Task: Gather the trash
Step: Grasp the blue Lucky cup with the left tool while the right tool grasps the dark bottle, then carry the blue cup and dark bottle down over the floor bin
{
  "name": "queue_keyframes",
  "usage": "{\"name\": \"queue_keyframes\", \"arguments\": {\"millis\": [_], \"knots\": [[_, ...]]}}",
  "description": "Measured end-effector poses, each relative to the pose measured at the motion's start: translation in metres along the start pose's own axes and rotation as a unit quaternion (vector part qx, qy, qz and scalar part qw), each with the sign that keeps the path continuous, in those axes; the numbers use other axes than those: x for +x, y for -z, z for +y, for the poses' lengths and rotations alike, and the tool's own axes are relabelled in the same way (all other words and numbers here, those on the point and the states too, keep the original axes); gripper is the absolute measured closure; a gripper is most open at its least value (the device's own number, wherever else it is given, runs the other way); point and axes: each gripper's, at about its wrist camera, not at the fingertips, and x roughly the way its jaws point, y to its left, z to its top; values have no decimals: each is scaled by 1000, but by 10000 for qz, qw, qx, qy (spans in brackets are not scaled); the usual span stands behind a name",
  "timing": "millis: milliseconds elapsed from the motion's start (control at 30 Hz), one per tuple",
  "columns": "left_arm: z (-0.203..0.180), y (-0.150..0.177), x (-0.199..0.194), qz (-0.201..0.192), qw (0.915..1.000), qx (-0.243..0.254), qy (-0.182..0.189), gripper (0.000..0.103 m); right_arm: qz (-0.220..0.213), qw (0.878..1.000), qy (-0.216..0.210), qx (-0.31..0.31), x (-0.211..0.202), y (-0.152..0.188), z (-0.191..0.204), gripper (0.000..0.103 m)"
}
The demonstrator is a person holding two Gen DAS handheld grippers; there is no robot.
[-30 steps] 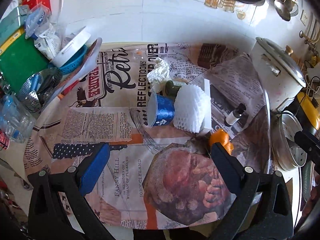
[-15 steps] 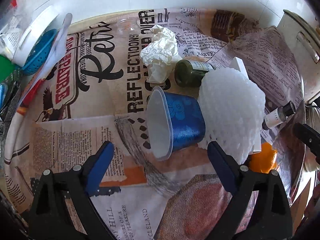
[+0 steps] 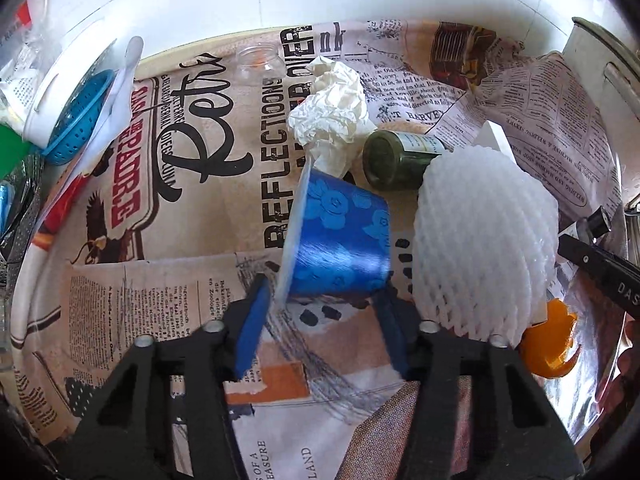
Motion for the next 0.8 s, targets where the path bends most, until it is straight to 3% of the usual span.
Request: {"name": "queue_keyframes", "arguments": {"millis": [367,800], "knots": [[-3,0,-36,-451,9990,-27,-19,61,-360,9992,-77,-148,-30,2,-4,77],[-42,28,-128,-1214,9918,-385,-89,62,-1004,9927,-451,-496,-121,20,-32,77]]}}
